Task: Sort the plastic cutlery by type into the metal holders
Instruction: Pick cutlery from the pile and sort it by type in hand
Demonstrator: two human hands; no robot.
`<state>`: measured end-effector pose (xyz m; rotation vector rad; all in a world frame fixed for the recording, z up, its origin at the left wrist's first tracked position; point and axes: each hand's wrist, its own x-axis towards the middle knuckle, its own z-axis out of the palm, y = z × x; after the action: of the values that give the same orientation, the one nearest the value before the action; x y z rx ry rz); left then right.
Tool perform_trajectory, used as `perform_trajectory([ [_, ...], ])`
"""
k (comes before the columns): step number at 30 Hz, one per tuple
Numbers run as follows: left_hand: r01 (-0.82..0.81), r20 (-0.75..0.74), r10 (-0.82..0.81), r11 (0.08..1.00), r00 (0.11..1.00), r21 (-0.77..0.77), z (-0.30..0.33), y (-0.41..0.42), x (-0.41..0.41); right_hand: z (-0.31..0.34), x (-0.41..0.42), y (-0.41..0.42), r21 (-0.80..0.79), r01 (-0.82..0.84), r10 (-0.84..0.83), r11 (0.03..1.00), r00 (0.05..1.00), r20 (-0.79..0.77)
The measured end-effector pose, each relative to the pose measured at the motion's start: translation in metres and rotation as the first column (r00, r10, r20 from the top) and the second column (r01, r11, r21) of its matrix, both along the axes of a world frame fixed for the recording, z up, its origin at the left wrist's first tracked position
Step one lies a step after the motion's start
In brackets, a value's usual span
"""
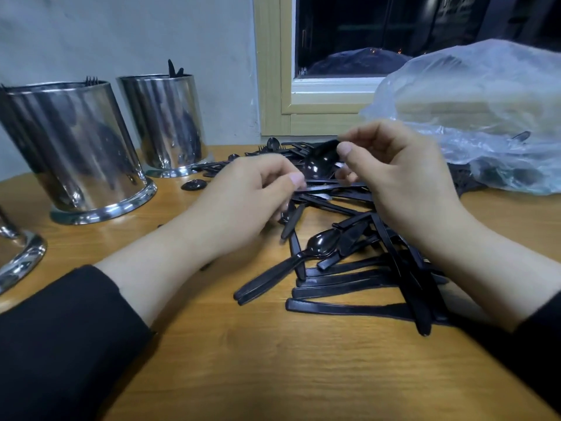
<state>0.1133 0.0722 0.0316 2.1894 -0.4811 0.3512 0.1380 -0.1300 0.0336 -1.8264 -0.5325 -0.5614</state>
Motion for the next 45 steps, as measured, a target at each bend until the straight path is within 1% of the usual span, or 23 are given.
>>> perform_trajectory([
  [1, -0.028, 0.002, 0.028, 0.999, 1.0, -0.019, 0.001, 0.003, 0.001, -0.002, 0.002, -0.001, -0.077, 0.006, -0.008, 0.997, 1.0, -0.029],
  [2, -0.063, 0.006, 0.063, 0.997, 0.998, -0.033, 0.001, 0.007, 0.003, -0.003, 0.004, -0.004, -0.221, 0.018, -0.029, 0.975, 0.998, -0.049],
  [3, -0.105, 0.007, 0.106, 0.993, 0.994, -0.047, 0.002, 0.012, 0.005, -0.005, 0.006, -0.007, -0.397, 0.022, -0.054, 0.918, 0.996, -0.069],
  [4, -0.143, 0.007, 0.144, 0.988, 0.99, -0.057, 0.002, 0.016, 0.007, -0.007, 0.005, -0.009, -0.552, 0.002, -0.066, 0.834, 0.993, -0.095],
  [5, -0.177, 0.006, 0.177, 0.982, 0.984, -0.065, 0.002, 0.019, 0.009, -0.007, 0.003, -0.01, -0.662, -0.037, -0.064, 0.748, 0.99, -0.128],
  [7, -0.223, -0.002, 0.223, 0.973, 0.975, -0.061, 0.001, 0.022, 0.011, -0.008, -0.001, -0.011, -0.768, -0.117, -0.052, 0.63, 0.98, -0.191],
  [8, -0.238, -0.006, 0.238, 0.97, 0.971, -0.058, 0.001, 0.023, 0.011, -0.008, -0.003, -0.011, -0.788, -0.14, -0.046, 0.599, 0.977, -0.208],
  [11, -0.256, -0.007, 0.256, 0.966, 0.967, -0.045, 0.001, 0.022, 0.01, -0.01, -0.002, -0.008, -0.78, -0.173, -0.026, 0.602, 0.972, -0.236],
  [14, -0.269, 0.013, 0.27, 0.962, 0.963, -0.049, 0.004, 0.023, 0.009, -0.011, 0.0, -0.007, -0.74, -0.189, -0.005, 0.646, 0.968, -0.251],
  [16, -0.279, 0.028, 0.28, 0.959, 0.959, -0.054, 0.006, 0.024, 0.008, -0.009, 0.0, -0.008, -0.711, -0.173, 0.01, 0.682, 0.974, -0.227],
  [21, -0.232, 0.013, 0.233, 0.969, 0.972, -0.083, 0.012, 0.027, 0.005, 0.001, -0.005, -0.011, -0.653, -0.102, 0.088, 0.751, 0.995, -0.054],
  [24, -0.139, -0.067, 0.135, 0.989, 0.989, -0.053, 0.015, 0.027, 0.003, 0.009, -0.005, -0.008, -0.613, -0.029, 0.07, 0.79, 0.997, 0.044],
  [27, -0.028, -0.165, 0.009, 0.993, 0.986, -0.112, 0.016, 0.027, 0.001, 0.018, -0.001, 0.005, -0.572, 0.071, 0.032, 0.817, 0.985, 0.167],
  [31, 0.021, -0.214, -0.066, 0.978, 0.975, -0.207, 0.016, 0.03, 0.002, 0.034, 0.012, 0.031, -0.521, 0.174, -0.017, 0.836, 0.956, 0.292],
  [32, 0.013, -0.219, -0.06, 0.978, 0.974, -0.209, 0.017, 0.032, 0.002, 0.036, 0.017, 0.037, -0.49, 0.17, -0.018, 0.855, 0.954, 0.299],
  [34, -0.037, -0.225, -0.013, 0.975, 0.974, -0.218, 0.018, 0.037, 0.004, 0.036, 0.025, 0.047, -0.341, 0.112, -0.022, 0.933, 0.966, 0.257],
  [35, -0.08, -0.214, 0.031, 0.972, 0.976, -0.223, 0.019, 0.04, 0.006, 0.033, 0.028, 0.05, -0.259, 0.093, -0.033, 0.961, 0.973, 0.227],
  [36, -0.129, -0.19, 0.086, 0.966, 0.978, -0.225, 0.019, 0.043, 0.007, 0.027, 0.031, 0.051, -0.233, 0.097, -0.05, 0.968, 0.978, 0.202],
  [37, -0.176, -0.157, 0.143, 0.959, 0.977, -0.222, 0.018, 0.047, 0.01, 0.02, 0.034, 0.051, -0.297, 0.121, -0.069, 0.947, 0.981, 0.182],
  [38, -0.213, -0.119, 0.192, 0.954, 0.974, -0.213, 0.018, 0.051, 0.013, 0.011, 0.037, 0.05, -0.431, 0.148, -0.087, 0.89, 0.984, 0.158],
  [40, -0.264, -0.051, 0.259, 0.946, 0.965, -0.186, 0.015, 0.057, 0.019, -0.004, 0.038, 0.048, -0.676, 0.136, -0.09, 0.724, 0.991, 0.103],
  [42, -0.294, -0.017, 0.297, 0.934, 0.955, -0.202, 0.013, 0.06, 0.023, -0.011, 0.037, 0.048, -0.762, 0.067, -0.072, 0.645, 0.997, 0.027],
  [45, -0.332, 0.014, 0.343, 0.918, 0.939, -0.219, 0.011, 0.061, 0.024, -0.014, 0.035, 0.051, -0.786, 0.004, -0.056, 0.619, 0.998, -0.039],
])
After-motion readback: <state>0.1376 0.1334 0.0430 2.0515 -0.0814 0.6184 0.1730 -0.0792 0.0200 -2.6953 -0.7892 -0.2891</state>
